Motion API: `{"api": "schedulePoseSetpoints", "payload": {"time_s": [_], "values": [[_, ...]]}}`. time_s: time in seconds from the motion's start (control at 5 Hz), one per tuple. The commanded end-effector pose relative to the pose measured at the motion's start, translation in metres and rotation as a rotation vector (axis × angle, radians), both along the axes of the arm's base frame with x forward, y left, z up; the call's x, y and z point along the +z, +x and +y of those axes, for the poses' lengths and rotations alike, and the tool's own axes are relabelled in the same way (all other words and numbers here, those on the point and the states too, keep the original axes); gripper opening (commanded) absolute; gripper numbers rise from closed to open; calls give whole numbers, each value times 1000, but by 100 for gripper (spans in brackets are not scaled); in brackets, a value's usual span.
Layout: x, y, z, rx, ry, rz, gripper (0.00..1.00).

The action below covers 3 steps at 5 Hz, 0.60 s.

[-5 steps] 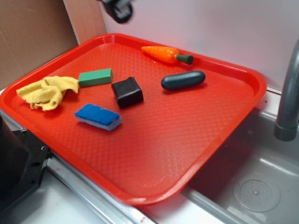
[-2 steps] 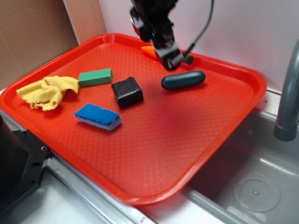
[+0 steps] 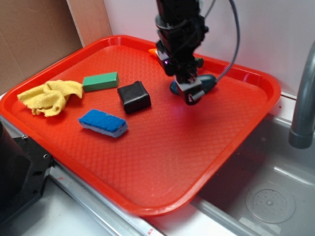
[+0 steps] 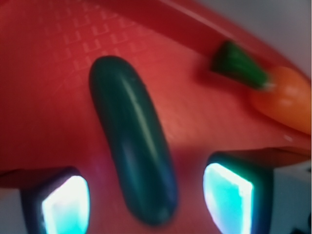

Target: Grab the plastic pickle.

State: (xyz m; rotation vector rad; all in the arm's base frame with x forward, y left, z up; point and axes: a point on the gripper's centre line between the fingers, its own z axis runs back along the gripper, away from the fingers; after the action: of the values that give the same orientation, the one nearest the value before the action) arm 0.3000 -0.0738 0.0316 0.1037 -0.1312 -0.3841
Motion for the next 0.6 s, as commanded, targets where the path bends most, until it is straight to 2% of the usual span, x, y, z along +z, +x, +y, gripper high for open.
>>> {"api": "schedulePoseSetpoints", "payload": {"time_s": [0.0,0.2,0.4], "values": [[-5,16,2,5,-64,-8,0],[-5,17,6,7,-68,20,0],[7,15,15,61,-76,90,0]]}}
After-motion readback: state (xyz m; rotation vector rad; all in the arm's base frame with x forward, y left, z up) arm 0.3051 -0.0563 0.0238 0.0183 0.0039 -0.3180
